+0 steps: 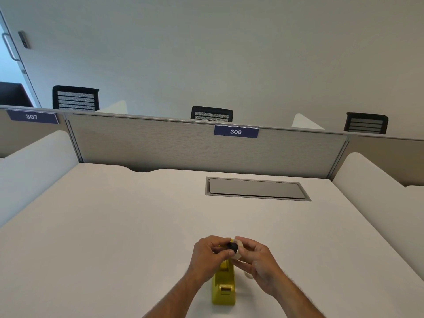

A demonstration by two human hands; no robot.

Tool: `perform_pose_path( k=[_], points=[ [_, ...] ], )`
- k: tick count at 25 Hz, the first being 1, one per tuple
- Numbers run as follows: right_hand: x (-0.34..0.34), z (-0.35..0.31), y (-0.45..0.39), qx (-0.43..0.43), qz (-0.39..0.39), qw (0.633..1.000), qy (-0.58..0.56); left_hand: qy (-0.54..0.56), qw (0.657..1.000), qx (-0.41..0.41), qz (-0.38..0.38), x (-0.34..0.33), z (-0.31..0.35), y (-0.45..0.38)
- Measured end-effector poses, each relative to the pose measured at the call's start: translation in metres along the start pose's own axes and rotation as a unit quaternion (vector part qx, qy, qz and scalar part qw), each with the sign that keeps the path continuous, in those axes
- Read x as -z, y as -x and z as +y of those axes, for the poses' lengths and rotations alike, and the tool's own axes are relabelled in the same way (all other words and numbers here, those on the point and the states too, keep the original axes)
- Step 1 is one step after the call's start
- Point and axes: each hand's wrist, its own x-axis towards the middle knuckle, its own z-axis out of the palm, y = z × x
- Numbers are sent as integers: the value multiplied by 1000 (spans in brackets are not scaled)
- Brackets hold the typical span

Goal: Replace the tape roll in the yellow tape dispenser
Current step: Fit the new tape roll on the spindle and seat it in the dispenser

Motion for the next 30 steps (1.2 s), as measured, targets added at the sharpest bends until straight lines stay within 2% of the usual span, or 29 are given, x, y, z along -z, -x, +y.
perform_pose_path(
  k=[10,13,15,17,20,30],
  points=[
    [-5,5,-1,19,-26,999,43,-29,999,-41,3,-7,0,2],
    [-3,9,-4,21,-24,999,35,-5,1000,-17,10,-4,-1,4],
    [-2,11,-5,21,-18,999,33,18,999,26,32,-3,-2,4],
    [-3,11,-5,24,-19,999,30,44,997,62,1,-1,-5,2],
    [-3,12,-3,34,-18,998,43,63,995,69,-45,1,-6,1],
    [-7,16,-3,53,22,996,75,59,995,77,-17,-2,-4,2]
  ],
)
